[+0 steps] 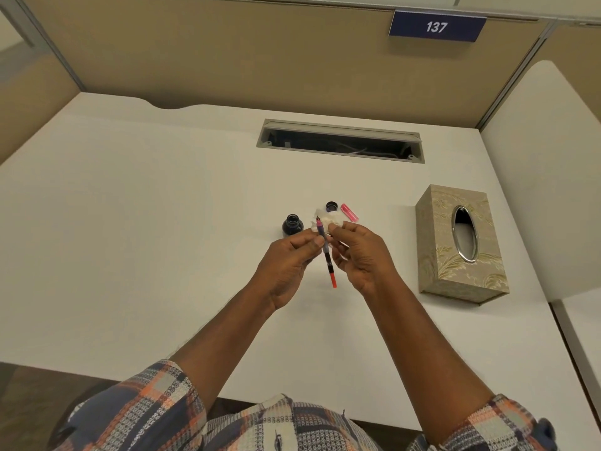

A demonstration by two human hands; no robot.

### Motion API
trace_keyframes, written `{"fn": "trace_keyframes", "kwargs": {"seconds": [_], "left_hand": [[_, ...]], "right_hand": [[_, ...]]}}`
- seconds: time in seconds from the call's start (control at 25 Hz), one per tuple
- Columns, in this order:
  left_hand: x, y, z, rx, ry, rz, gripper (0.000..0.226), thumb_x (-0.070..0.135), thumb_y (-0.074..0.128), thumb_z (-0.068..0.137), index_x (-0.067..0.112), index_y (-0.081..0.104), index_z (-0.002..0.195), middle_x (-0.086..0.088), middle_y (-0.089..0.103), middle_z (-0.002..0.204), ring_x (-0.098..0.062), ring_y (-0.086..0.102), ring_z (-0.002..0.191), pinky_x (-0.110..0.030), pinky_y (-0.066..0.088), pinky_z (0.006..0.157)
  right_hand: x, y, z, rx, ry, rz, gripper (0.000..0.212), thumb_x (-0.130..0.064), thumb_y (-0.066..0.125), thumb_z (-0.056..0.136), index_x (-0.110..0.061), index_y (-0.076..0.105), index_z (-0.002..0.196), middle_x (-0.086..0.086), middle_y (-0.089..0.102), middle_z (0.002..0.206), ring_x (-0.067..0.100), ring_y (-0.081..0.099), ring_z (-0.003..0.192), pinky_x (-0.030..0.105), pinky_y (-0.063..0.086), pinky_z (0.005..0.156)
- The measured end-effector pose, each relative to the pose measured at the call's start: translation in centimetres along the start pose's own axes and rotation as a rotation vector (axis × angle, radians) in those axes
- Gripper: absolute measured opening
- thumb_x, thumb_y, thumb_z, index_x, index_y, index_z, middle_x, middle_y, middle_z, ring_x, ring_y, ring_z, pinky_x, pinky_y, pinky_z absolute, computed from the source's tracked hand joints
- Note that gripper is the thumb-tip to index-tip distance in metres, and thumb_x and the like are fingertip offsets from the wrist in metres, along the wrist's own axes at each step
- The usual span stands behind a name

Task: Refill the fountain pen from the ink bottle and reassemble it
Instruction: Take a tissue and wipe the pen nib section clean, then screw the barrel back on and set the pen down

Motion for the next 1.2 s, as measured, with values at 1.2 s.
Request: {"fn": "trace_keyframes", "kwargs": {"seconds": [1.2], "left_hand": [[0.0,-3.3,2.2,0.312,0.005,-0.163,0.014,0.0,0.056,0.088,-0.006,0.067,0.095,-0.017,0.068,0.103,-0.032,0.064,0.105,-0.037,0.049,0.097]], "right_hand": [[1.4,0.7,1.7,0.005,-0.12,-0.314,0.027,-0.009,0.076,0.078,-0.009,0.065,0.103,0.003,0.069,0.085,0.015,0.064,0.082,0.028,0.05,0.076]]}}
Point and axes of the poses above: each hand's wrist, its own z-axis towards the middle knuckle, its own y-axis out of the palm, x = y × z, the point moved 4 cm from there along z, towards the middle knuckle
